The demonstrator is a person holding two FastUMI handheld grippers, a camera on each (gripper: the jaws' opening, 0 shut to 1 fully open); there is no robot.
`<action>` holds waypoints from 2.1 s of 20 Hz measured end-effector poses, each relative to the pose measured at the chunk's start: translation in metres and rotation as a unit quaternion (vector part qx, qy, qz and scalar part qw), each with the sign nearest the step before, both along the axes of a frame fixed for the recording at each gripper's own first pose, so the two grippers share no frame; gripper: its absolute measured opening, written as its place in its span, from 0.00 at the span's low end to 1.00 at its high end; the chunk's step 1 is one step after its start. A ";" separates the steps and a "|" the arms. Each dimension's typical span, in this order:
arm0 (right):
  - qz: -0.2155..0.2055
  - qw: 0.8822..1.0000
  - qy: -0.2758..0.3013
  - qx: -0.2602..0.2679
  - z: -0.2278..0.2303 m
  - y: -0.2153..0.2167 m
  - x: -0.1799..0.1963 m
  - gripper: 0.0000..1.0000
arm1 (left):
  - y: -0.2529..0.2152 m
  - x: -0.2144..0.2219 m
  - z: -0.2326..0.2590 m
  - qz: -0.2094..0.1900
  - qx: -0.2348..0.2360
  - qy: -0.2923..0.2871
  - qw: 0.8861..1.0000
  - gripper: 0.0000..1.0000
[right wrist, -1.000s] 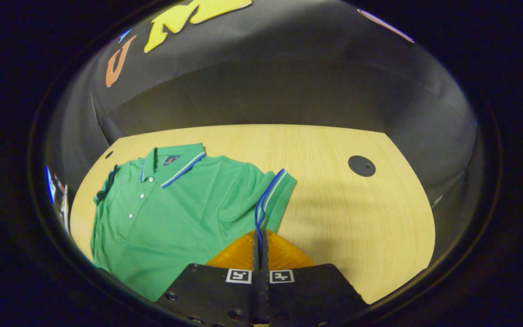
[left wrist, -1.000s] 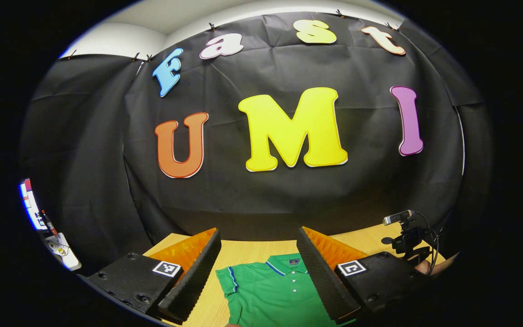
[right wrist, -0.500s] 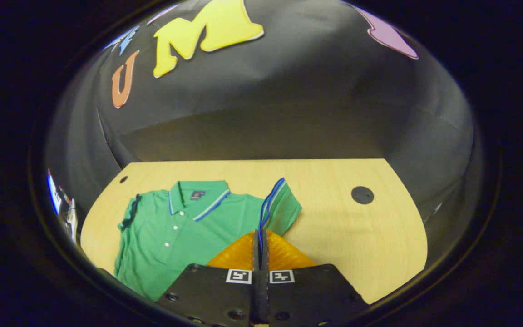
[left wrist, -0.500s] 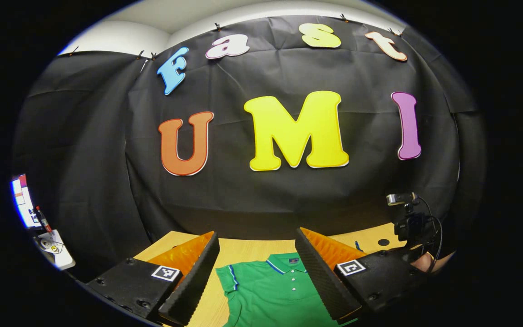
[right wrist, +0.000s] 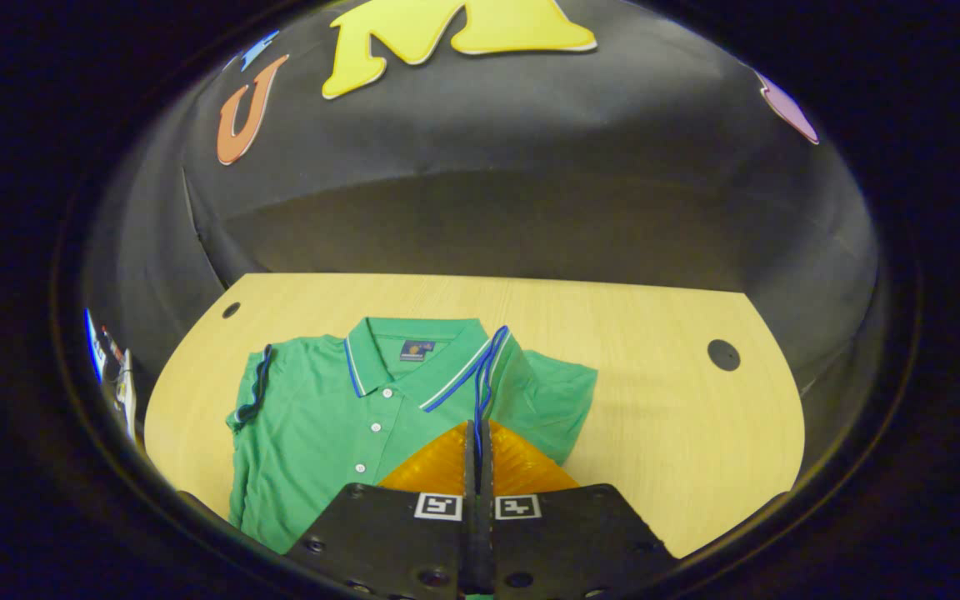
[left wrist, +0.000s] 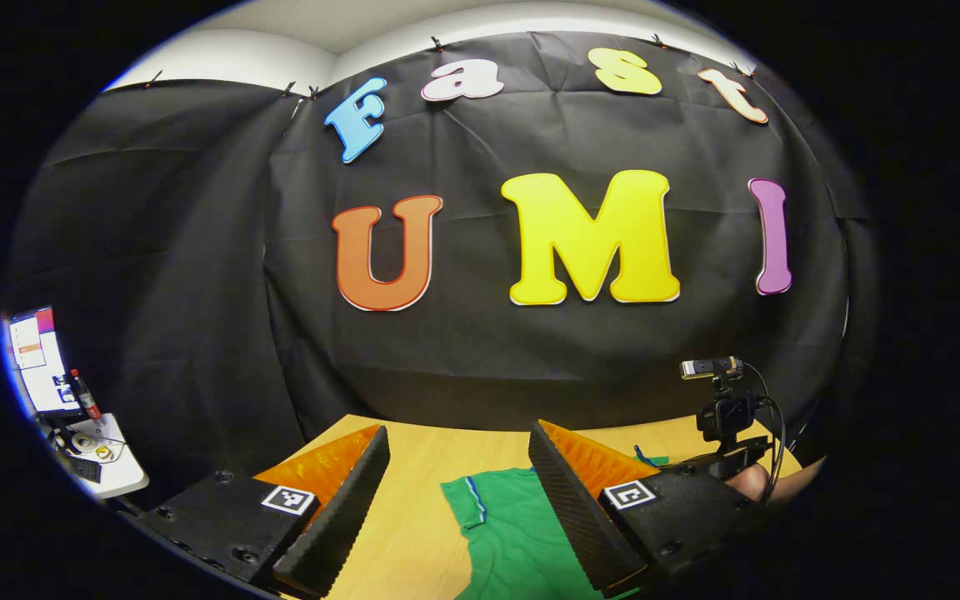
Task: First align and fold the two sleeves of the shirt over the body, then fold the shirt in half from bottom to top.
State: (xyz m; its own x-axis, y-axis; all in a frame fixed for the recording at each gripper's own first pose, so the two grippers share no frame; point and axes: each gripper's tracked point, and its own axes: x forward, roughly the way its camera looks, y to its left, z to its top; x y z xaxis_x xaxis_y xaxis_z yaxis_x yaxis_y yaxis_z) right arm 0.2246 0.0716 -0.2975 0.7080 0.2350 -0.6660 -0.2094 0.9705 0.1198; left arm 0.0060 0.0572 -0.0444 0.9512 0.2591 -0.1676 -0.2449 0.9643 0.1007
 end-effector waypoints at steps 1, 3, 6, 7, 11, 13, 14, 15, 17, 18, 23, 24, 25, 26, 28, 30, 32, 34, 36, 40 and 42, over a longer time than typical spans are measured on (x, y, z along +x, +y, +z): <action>-0.001 1.000 0.002 -0.002 -0.003 0.004 0.001 0.02 | 0.005 -0.003 0.000 0.004 -0.001 0.001 1.000 1.00; -0.009 1.000 0.003 0.000 -0.003 0.014 0.002 0.00 | 0.013 -0.005 -0.001 0.008 -0.004 0.003 1.000 1.00; -0.022 0.999 -0.005 0.030 0.010 0.027 0.000 0.15 | 0.019 -0.005 -0.002 0.005 -0.005 0.004 1.000 1.00; -0.021 0.999 -0.009 0.037 0.014 0.031 -0.002 0.23 | 0.019 -0.004 -0.001 0.002 -0.007 0.003 1.000 1.00; -0.039 0.998 -0.035 0.032 0.043 0.018 -0.014 0.82 | 0.015 0.009 -0.008 -0.019 -0.014 0.003 1.000 1.00; -0.053 0.996 -0.064 0.026 0.071 0.010 -0.028 0.96 | 0.013 0.019 -0.017 -0.032 -0.020 0.009 0.999 1.00; -0.054 0.995 -0.079 0.023 0.084 0.007 -0.035 0.96 | 0.012 0.024 -0.025 -0.037 -0.023 0.014 0.999 1.00; -0.049 0.994 -0.095 0.015 0.099 0.003 -0.049 0.96 | 0.011 0.030 -0.035 -0.043 -0.026 0.021 0.999 1.00; -0.043 0.990 -0.131 -0.001 0.131 -0.006 -0.072 0.96 | 0.009 0.041 -0.056 -0.052 -0.035 0.037 0.997 1.00; -0.040 0.989 -0.146 -0.004 0.144 -0.009 -0.086 0.96 | 0.007 0.048 -0.066 -0.056 -0.041 0.046 0.997 1.00; -0.057 0.983 -0.175 -0.013 0.182 -0.030 -0.137 0.96 | 0.008 0.085 -0.118 -0.070 -0.048 0.080 0.993 1.00; -0.057 0.983 -0.176 -0.016 0.184 -0.034 -0.146 0.96 | 0.009 0.092 -0.130 -0.071 -0.048 0.090 0.992 1.00; -0.059 0.982 -0.176 -0.020 0.186 -0.038 -0.153 0.96 | 0.010 0.096 -0.144 -0.069 -0.050 0.103 0.991 1.00; -0.064 0.982 -0.179 -0.024 0.189 -0.044 -0.159 0.96 | 0.011 0.098 -0.159 -0.067 -0.055 0.118 0.989 1.00; -0.080 0.980 -0.179 -0.028 0.191 -0.057 -0.170 0.96 | 0.013 0.104 -0.183 -0.071 -0.065 0.140 0.985 1.00; -0.091 0.979 -0.177 -0.035 0.188 -0.069 -0.177 0.97 | 0.013 0.107 -0.210 -0.069 -0.073 0.162 0.982 1.00; -0.103 0.980 -0.164 -0.056 0.177 -0.087 -0.182 0.96 | 0.017 0.110 -0.234 -0.066 -0.071 0.184 0.978 1.00; -0.116 0.979 -0.157 -0.057 0.174 -0.094 -0.184 0.96 | 0.020 0.112 -0.251 -0.065 -0.071 0.201 0.975 1.00; -0.125 0.979 -0.151 -0.057 0.170 -0.102 -0.188 0.96 | 0.022 0.115 -0.264 -0.064 -0.072 0.212 0.972 1.00; -0.146 0.978 -0.135 -0.056 0.161 -0.117 -0.191 0.97 | 0.023 0.121 -0.286 -0.064 -0.073 0.229 0.969 1.00; -0.156 0.979 -0.125 -0.049 0.157 -0.122 -0.191 0.96 | 0.021 0.120 -0.299 -0.065 -0.078 0.242 0.965 0.98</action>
State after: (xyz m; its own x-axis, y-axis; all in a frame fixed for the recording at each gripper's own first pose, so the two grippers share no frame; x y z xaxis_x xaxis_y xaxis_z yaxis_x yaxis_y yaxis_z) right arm 0.0338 -0.0502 -0.1409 0.8784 -0.0758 -0.4719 0.0886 0.9961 0.0050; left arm 0.1265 0.0781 -0.3434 0.7747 0.0783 -0.6275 -0.0812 0.9964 0.0241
